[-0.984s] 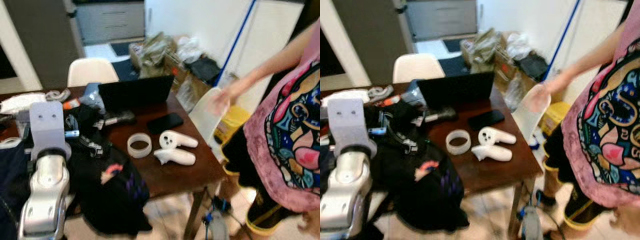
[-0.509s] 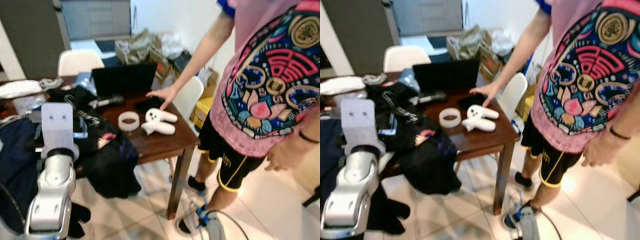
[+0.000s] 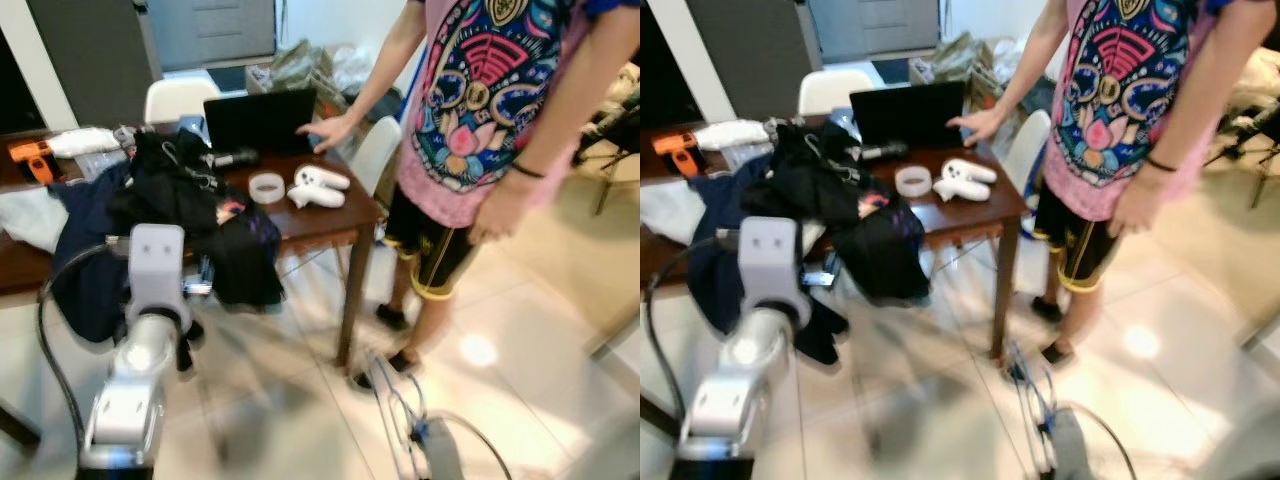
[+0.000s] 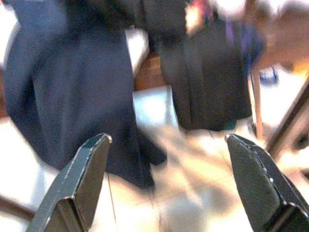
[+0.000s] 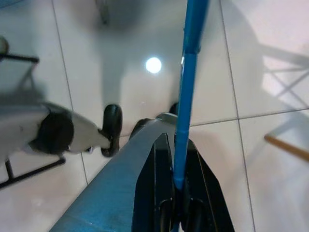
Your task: Hang hanger
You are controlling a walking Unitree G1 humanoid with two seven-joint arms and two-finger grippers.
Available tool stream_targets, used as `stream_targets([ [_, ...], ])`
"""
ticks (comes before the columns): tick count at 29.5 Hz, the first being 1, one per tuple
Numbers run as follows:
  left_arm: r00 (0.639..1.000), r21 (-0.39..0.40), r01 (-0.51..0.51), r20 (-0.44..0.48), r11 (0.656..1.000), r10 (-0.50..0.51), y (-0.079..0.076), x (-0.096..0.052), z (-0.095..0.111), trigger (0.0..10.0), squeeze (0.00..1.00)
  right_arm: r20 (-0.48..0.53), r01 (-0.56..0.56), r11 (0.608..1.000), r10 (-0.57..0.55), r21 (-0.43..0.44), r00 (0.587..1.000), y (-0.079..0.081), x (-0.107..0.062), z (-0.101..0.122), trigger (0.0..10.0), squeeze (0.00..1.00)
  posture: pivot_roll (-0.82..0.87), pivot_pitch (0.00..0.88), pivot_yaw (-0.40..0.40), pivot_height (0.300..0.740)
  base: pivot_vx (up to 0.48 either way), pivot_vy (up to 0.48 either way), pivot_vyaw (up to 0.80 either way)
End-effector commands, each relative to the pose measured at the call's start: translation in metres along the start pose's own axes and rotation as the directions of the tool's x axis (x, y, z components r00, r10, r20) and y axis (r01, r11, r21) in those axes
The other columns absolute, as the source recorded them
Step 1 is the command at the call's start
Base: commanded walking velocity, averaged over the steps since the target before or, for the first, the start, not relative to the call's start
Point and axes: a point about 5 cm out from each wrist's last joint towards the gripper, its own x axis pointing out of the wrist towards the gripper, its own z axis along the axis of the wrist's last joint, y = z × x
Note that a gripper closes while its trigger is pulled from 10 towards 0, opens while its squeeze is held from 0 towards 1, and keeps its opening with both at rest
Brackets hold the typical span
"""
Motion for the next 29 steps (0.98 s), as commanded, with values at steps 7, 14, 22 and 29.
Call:
stream_targets([
  [7, 0.991, -0.006, 0.074, -0.114, 0.997, -0.074, -0.008, 0.013, -0.039, 10.0, 0.0, -0.014, 0.027, 0.999, -0.027, -0.019, 1.0, -0.006, -0.002, 0.0, 10.0, 0.0, 0.04, 0.0, -0.009, 0.74, 0.0, 0.0, -0.8],
  [14, 0.869, 0.013, 0.138, -0.481, 0.99, -0.115, -0.019, -0.003, -0.133, 10.0, 0.0, -0.014, 0.045, 0.999, -0.045, -0.017, 0.999, -0.007, -0.002, 0.0, 10.0, 0.0, 0.0, 0.0, 0.006, 0.74, 0.0, 0.0, -0.8],
  [22, 0.734, 0.003, 0.202, -0.663, 0.979, -0.15, -0.027, -0.039, -0.181, 10.0, 0.0, -0.031, 0.055, 0.998, -0.056, -0.033, 0.998, -0.008, -0.002, -0.001, 10.0, 0.0, -0.01, 0.0, 0.014, 0.74, 0.0, 0.0, -0.8],
  [29, 0.645, 0.009, 0.324, -0.733, 0.946, -0.214, -0.038, -0.054, -0.197, 10.0, 0.0, -0.044, 0.053, 0.997, -0.055, -0.051, 0.997, -0.008, -0.002, -0.001, 10.0, 0.0, -0.02, 0.0, 0.024, 0.74, 0.0, 0.0, -0.11],
])
